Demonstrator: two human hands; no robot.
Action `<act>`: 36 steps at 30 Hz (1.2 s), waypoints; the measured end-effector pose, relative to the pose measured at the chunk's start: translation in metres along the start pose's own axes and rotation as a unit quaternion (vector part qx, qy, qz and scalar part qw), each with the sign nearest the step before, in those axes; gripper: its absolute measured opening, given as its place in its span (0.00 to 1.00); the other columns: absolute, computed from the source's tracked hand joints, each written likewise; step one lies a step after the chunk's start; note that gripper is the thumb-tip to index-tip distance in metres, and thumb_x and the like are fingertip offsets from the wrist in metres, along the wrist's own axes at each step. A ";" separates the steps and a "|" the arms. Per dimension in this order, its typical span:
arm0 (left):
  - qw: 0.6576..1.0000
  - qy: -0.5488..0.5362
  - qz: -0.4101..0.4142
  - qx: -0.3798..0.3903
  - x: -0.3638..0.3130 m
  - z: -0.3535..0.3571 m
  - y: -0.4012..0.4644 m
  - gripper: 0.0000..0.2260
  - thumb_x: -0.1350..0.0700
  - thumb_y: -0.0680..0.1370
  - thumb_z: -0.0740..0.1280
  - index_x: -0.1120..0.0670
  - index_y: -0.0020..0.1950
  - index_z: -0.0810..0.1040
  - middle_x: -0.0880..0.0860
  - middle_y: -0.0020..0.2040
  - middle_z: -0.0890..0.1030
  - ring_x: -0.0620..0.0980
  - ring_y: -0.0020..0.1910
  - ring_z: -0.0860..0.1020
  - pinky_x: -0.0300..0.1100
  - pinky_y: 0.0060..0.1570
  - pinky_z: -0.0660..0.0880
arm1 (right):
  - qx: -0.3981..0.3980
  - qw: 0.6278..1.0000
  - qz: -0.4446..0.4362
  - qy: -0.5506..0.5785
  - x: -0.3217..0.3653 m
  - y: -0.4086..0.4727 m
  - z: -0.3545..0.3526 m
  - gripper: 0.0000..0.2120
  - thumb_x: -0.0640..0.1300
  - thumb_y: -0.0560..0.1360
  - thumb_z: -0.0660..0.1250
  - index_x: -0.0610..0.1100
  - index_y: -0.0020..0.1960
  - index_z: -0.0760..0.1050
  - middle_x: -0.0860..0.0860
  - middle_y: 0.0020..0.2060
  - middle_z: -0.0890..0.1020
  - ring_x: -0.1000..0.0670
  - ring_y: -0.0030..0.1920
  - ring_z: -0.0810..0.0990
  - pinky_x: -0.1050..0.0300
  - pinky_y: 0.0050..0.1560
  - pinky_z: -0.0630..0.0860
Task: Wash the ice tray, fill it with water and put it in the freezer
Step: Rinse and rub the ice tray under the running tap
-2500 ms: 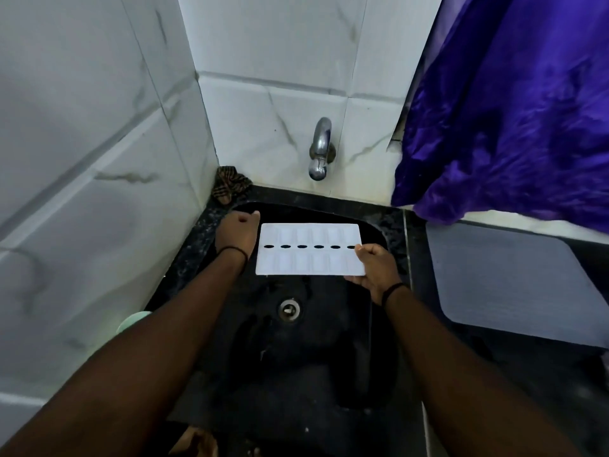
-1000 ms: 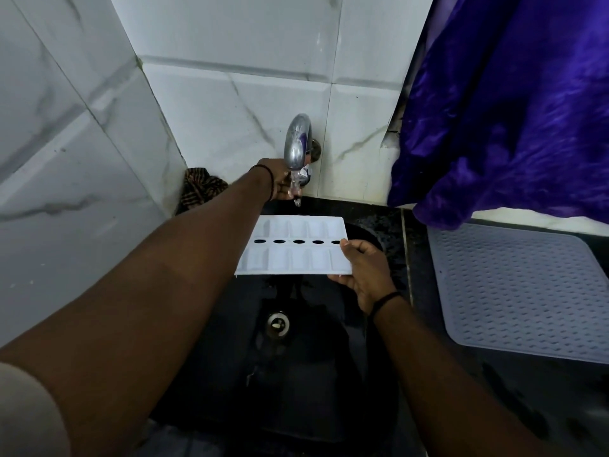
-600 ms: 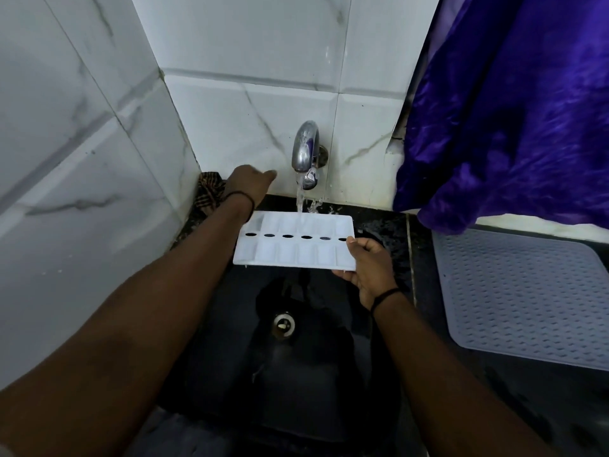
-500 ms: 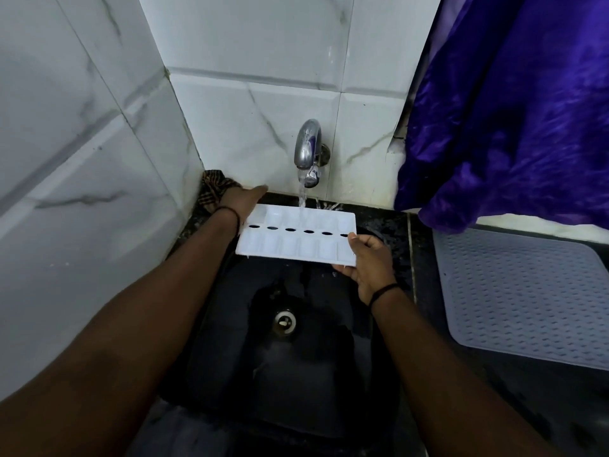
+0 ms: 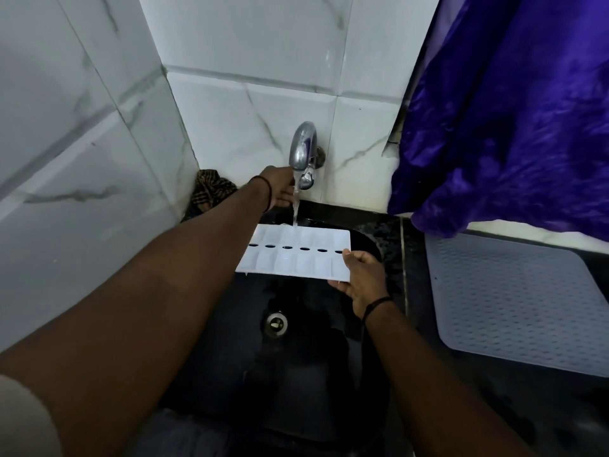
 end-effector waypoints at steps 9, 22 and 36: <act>0.998 -0.003 -0.030 0.060 0.004 0.010 0.015 0.12 0.49 0.75 0.69 0.58 0.47 0.78 0.56 0.41 0.80 0.50 0.38 0.79 0.41 0.38 0.75 | 0.015 0.999 0.028 -0.026 -0.022 0.021 0.008 0.08 0.44 0.81 0.64 0.43 0.45 0.72 0.47 0.45 0.80 0.48 0.44 0.80 0.52 0.35 0.81; 0.998 0.023 -0.024 0.044 0.003 0.008 0.019 0.14 0.47 0.74 0.70 0.56 0.35 0.78 0.53 0.33 0.81 0.49 0.35 0.79 0.41 0.42 0.76 | 0.004 0.999 0.038 -0.031 -0.036 0.026 0.003 0.08 0.43 0.81 0.64 0.43 0.43 0.72 0.48 0.42 0.80 0.49 0.41 0.80 0.52 0.35 0.80; 0.999 0.026 -0.016 0.045 -0.002 0.006 0.011 0.17 0.47 0.75 0.70 0.60 0.52 0.79 0.56 0.44 0.84 0.52 0.42 0.82 0.48 0.57 0.76 | 0.005 1.000 0.005 -0.028 -0.020 0.022 0.003 0.09 0.44 0.80 0.65 0.43 0.42 0.73 0.48 0.42 0.81 0.49 0.42 0.81 0.56 0.30 0.80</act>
Point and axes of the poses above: each hand's wrist, its own y-axis towards the middle knuckle, its own z-axis out of the palm, x = y × z, the point moved 8 cm from there along y, towards the middle knuckle
